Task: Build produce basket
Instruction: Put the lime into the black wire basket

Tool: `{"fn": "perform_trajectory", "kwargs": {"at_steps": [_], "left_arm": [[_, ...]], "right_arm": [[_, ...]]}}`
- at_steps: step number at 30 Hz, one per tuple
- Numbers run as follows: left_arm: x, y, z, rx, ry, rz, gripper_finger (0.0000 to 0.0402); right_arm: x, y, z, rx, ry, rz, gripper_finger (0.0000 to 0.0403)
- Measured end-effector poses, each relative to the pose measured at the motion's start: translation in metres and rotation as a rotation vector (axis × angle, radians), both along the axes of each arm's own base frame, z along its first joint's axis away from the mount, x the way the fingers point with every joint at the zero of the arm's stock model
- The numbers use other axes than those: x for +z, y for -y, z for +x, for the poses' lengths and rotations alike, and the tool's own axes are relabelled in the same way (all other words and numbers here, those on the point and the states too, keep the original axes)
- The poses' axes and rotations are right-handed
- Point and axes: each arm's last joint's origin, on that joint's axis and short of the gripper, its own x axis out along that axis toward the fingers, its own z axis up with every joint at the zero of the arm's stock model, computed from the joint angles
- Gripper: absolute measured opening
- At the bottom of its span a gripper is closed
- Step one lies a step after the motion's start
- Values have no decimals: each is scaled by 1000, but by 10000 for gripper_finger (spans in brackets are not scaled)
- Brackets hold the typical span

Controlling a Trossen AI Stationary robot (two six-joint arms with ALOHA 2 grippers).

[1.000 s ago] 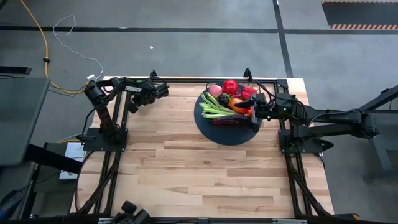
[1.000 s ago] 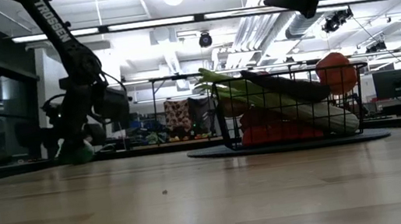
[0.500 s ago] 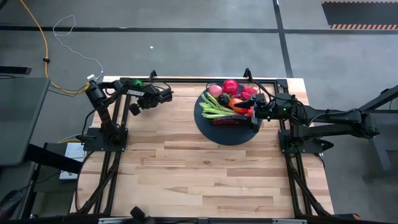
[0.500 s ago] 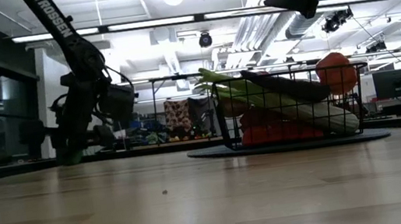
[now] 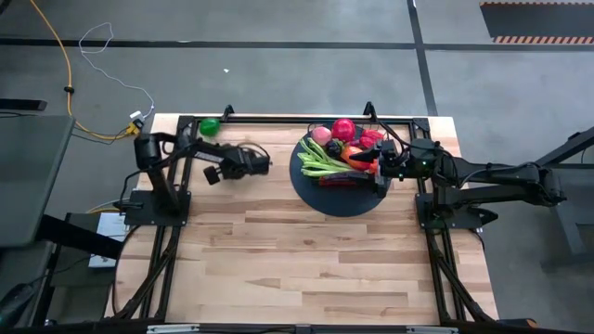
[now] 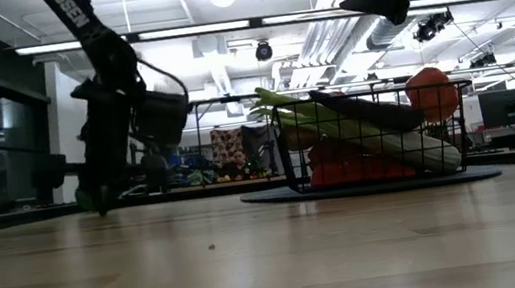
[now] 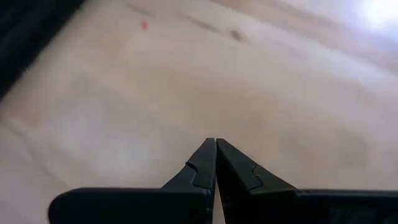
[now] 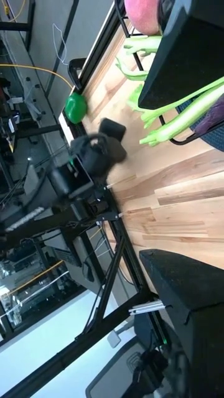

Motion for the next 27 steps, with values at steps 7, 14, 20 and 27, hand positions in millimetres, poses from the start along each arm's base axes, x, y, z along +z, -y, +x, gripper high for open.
{"fn": "perform_trajectory", "kwargs": {"at_steps": [7, 14, 20, 27], "left_arm": [[13, 36, 23, -112, 78, 60, 0], [45, 21, 12, -225, -73, 208, 3], [66, -11, -9, -173, -144, 301, 30], [70, -56, -35, -104, -225, 295, 95]], "right_arm": [[0, 0, 0, 0, 0, 0, 376], [0, 0, 0, -3, 0, -1, 376], [0, 0, 0, -3, 0, -1, 376], [0, 0, 0, -3, -2, 0, 376]]}}
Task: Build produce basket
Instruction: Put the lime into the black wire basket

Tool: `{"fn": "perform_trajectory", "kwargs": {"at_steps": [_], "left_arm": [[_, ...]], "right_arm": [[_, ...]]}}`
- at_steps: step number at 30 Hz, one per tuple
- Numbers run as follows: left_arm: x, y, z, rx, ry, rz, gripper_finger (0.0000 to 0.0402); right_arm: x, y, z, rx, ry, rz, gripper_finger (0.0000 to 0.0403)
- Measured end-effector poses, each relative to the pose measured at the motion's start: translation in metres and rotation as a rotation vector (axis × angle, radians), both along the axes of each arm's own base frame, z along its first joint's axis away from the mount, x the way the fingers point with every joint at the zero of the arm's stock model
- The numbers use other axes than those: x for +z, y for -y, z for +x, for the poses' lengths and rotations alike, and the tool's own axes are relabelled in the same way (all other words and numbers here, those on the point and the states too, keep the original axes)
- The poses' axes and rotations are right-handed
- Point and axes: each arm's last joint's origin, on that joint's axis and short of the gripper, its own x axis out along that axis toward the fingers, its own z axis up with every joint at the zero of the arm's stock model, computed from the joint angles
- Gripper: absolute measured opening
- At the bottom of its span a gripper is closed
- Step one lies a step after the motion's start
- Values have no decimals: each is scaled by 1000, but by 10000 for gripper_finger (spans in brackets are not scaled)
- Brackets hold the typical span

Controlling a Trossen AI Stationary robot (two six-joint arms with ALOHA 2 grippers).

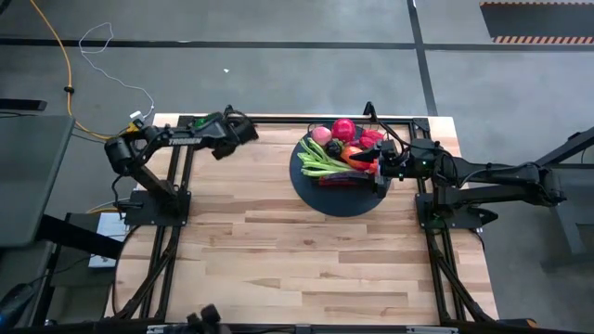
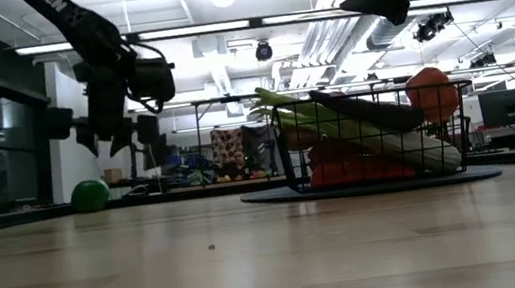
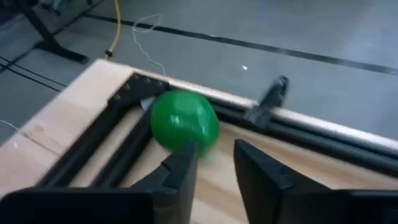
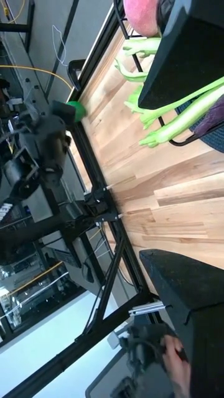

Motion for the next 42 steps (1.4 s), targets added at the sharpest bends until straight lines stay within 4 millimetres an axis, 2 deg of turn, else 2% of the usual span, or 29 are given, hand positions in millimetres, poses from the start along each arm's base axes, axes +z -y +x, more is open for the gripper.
{"fn": "perform_trajectory", "kwargs": {"at_steps": [6, 12, 19, 21, 27, 31, 36, 39, 42], "left_arm": [[1, -28, -18, 97, 12, 65, 147], [-5, -50, -29, 197, 5, 171, 156], [-29, -63, -23, 177, -149, 157, 116], [-36, -66, -25, 163, -186, 112, 95], [-39, -68, -28, 150, -214, 71, 11], [-37, -69, -26, 49, -315, -67, 5], [-36, -69, -26, 11, -357, -117, 1], [-32, -70, -24, -23, -284, -163, 1], [-20, -73, -16, -124, -223, -247, 0]], "right_arm": [[-1, 0, 0, 0, -12, 2, 376], [-5, 0, -1, -1, -48, 18, 376], [-5, 0, -1, -6, -50, 47, 376], [-5, 0, -1, -9, -52, 64, 376], [-7, 0, -1, -20, -62, 135, 376], [-8, 0, -1, -20, -73, 132, 376], [-10, 0, -2, -20, -91, 134, 376], [-10, -1, -2, -13, -100, 136, 376], [-11, -1, -2, -11, -104, 136, 376]]}}
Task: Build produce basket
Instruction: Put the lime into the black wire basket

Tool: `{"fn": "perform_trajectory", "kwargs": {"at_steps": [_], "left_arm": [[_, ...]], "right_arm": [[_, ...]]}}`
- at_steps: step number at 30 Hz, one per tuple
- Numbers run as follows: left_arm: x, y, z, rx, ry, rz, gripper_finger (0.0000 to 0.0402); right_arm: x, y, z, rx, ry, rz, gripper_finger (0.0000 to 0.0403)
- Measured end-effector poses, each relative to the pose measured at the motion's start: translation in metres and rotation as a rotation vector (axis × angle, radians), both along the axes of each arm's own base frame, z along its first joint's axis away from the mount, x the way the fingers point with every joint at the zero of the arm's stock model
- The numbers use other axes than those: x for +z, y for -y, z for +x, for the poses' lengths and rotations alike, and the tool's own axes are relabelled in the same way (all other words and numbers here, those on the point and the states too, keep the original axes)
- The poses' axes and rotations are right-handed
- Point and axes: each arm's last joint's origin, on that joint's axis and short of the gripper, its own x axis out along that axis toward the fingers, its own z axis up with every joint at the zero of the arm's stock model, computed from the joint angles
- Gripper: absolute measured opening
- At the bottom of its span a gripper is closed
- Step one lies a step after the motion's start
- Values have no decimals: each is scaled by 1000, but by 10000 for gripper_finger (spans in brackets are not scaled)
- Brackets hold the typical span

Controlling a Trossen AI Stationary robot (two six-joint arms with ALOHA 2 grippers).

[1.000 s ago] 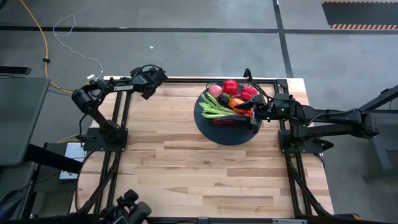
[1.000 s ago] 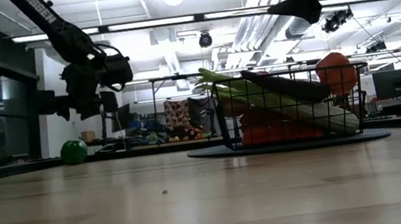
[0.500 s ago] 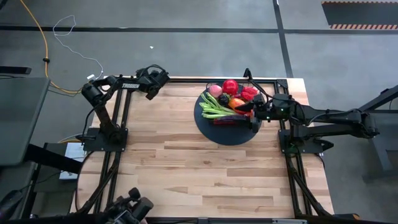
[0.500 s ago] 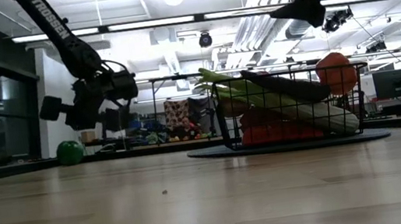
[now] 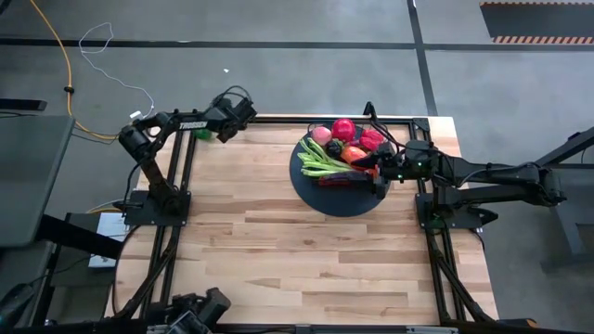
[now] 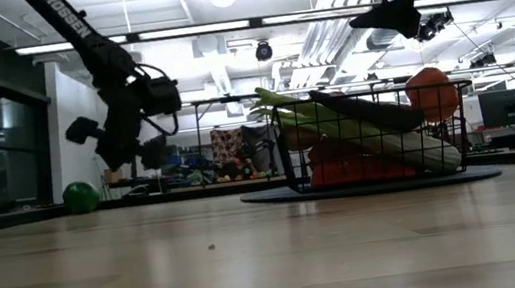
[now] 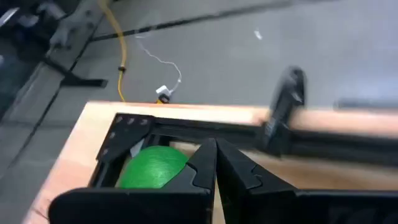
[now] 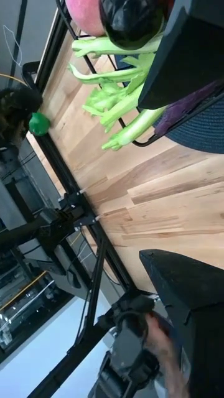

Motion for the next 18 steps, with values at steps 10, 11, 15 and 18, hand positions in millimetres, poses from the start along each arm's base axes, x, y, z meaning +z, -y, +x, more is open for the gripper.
{"fn": "perform_trajectory", "kwargs": {"at_steps": [10, 11, 15, 18], "left_arm": [[82, -27, 22, -458, -153, -453, 0], [89, -32, 20, -453, -183, -484, 0], [102, -55, 8, -366, -258, -658, 0], [95, -66, -4, -204, -243, -759, 0]], "right_arm": [[0, 0, 0, 1, -4, 0, 376], [0, 0, 0, 1, -4, 0, 376], [-1, 0, 0, 5, -7, -13, 376], [-1, 0, 0, 8, -8, -25, 376]]}}
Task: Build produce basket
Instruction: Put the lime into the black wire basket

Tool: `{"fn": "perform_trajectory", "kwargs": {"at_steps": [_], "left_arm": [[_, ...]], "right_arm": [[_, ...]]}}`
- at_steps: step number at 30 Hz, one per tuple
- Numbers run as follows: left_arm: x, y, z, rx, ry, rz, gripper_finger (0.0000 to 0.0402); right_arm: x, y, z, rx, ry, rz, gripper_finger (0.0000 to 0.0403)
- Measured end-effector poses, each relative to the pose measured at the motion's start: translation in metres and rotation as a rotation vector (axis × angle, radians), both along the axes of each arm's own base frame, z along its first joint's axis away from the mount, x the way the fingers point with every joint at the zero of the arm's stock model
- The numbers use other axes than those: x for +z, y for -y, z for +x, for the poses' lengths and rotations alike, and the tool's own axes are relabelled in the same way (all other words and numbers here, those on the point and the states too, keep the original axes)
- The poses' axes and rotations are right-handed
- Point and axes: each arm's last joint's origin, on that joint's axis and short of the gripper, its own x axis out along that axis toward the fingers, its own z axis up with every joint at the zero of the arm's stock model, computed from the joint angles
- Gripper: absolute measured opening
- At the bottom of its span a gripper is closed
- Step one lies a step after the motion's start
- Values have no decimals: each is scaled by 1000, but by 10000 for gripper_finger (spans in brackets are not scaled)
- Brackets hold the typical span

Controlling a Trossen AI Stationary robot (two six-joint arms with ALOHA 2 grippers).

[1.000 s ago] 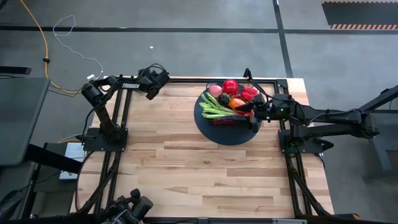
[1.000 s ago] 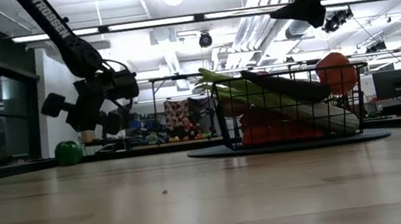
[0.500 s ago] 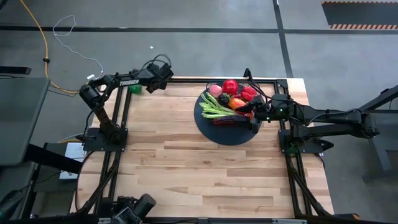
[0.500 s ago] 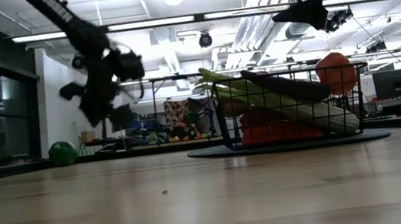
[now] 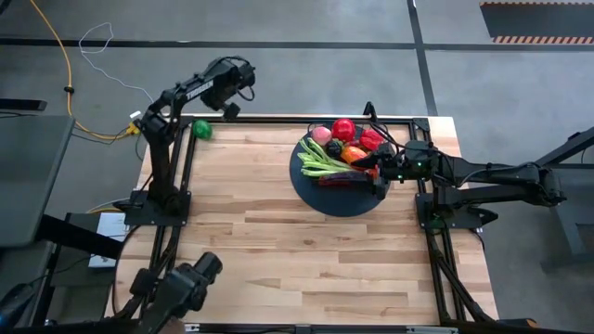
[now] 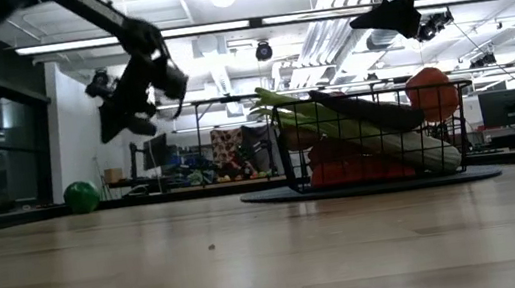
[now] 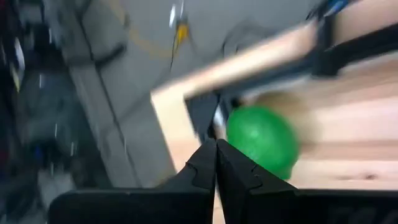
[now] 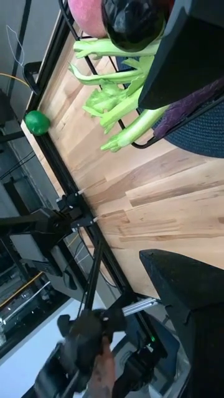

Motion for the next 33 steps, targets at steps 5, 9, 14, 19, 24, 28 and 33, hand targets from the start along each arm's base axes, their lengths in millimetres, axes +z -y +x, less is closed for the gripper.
{"fn": "perform_trajectory", "kwargs": {"at_steps": [5, 9, 14, 19, 24, 28, 33], "left_arm": [[-32, -7, -12, 139, -35, -120, 0], [-61, -8, -14, 145, -104, -190, 0], [-85, -17, -24, 220, -176, -163, 0], [-87, -22, -31, 221, -228, -118, 0], [-90, -24, -32, 213, -236, -116, 0], [-92, -24, -31, 219, -246, -95, 0], [-92, -22, -26, 257, -246, -24, 0]], "right_arm": [[0, 0, 0, 0, 0, -1, 376], [0, 0, 0, -1, -1, 3, 376], [0, 0, 0, -16, 1, 26, 376], [-1, 0, 0, -24, -4, 50, 376], [-2, 0, 0, -18, -12, 56, 376], [-2, -2, 0, -10, -17, 57, 376], [-2, -7, 1, 22, -17, 56, 376]]}}
